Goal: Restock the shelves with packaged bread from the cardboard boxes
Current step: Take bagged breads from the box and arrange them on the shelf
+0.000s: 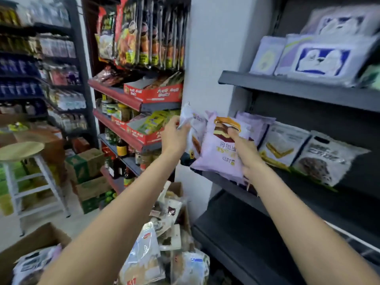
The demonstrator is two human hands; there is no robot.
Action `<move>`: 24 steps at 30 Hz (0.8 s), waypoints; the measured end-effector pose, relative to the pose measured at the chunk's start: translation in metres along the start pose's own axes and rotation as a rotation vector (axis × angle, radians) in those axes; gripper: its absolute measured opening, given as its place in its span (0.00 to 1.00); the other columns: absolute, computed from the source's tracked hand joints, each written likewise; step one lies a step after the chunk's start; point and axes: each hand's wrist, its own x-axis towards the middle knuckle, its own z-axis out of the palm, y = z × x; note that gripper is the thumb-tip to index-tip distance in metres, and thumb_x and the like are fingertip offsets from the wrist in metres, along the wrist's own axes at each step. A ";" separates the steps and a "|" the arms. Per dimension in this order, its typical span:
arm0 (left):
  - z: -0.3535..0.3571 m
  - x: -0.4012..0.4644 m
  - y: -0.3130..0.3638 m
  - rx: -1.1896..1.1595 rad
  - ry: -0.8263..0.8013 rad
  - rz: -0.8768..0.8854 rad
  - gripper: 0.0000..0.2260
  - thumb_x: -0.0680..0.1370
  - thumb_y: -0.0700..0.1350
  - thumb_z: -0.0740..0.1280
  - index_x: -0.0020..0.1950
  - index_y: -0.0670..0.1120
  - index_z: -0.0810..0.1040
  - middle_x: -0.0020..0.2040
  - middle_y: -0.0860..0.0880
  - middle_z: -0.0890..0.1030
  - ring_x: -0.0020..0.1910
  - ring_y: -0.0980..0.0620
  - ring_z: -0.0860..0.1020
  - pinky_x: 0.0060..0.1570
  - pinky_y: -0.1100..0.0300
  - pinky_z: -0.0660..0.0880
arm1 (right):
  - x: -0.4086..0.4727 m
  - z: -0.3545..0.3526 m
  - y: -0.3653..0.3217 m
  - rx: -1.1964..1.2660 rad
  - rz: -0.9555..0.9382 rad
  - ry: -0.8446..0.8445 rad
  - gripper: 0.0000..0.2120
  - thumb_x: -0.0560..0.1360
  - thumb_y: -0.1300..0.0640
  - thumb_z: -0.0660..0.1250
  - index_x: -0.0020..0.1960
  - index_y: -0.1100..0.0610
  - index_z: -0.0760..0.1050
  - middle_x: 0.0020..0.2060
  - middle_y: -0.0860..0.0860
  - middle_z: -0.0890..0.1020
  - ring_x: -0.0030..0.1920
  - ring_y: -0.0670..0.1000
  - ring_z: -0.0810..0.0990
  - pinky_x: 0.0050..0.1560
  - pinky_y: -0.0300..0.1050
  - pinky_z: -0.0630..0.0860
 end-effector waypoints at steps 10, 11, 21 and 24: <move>0.076 -0.008 0.023 0.225 -0.127 0.142 0.08 0.80 0.44 0.62 0.55 0.41 0.73 0.52 0.41 0.79 0.53 0.42 0.76 0.45 0.55 0.68 | 0.023 -0.097 -0.032 -0.645 -0.360 0.294 0.16 0.75 0.55 0.68 0.60 0.60 0.75 0.56 0.60 0.79 0.56 0.61 0.78 0.54 0.51 0.73; 0.080 -0.007 0.023 0.247 -0.127 0.143 0.09 0.80 0.44 0.62 0.56 0.41 0.73 0.54 0.41 0.79 0.54 0.41 0.76 0.47 0.54 0.69 | 0.026 -0.098 -0.037 -0.800 -0.419 0.285 0.16 0.76 0.54 0.66 0.63 0.58 0.74 0.59 0.60 0.77 0.59 0.61 0.76 0.57 0.51 0.71; 0.078 0.032 0.006 0.226 -0.100 0.114 0.06 0.79 0.44 0.63 0.47 0.41 0.72 0.43 0.44 0.77 0.44 0.43 0.74 0.41 0.54 0.67 | 0.082 -0.056 -0.062 -2.070 -0.714 0.033 0.16 0.78 0.56 0.56 0.65 0.51 0.73 0.64 0.54 0.72 0.68 0.55 0.67 0.73 0.63 0.44; 0.070 0.043 -0.003 0.187 -0.098 0.052 0.05 0.79 0.42 0.63 0.43 0.43 0.71 0.36 0.50 0.73 0.40 0.49 0.71 0.34 0.60 0.64 | 0.107 -0.034 -0.056 -2.198 -0.694 -0.034 0.16 0.80 0.55 0.55 0.64 0.51 0.74 0.63 0.51 0.75 0.70 0.56 0.65 0.72 0.65 0.37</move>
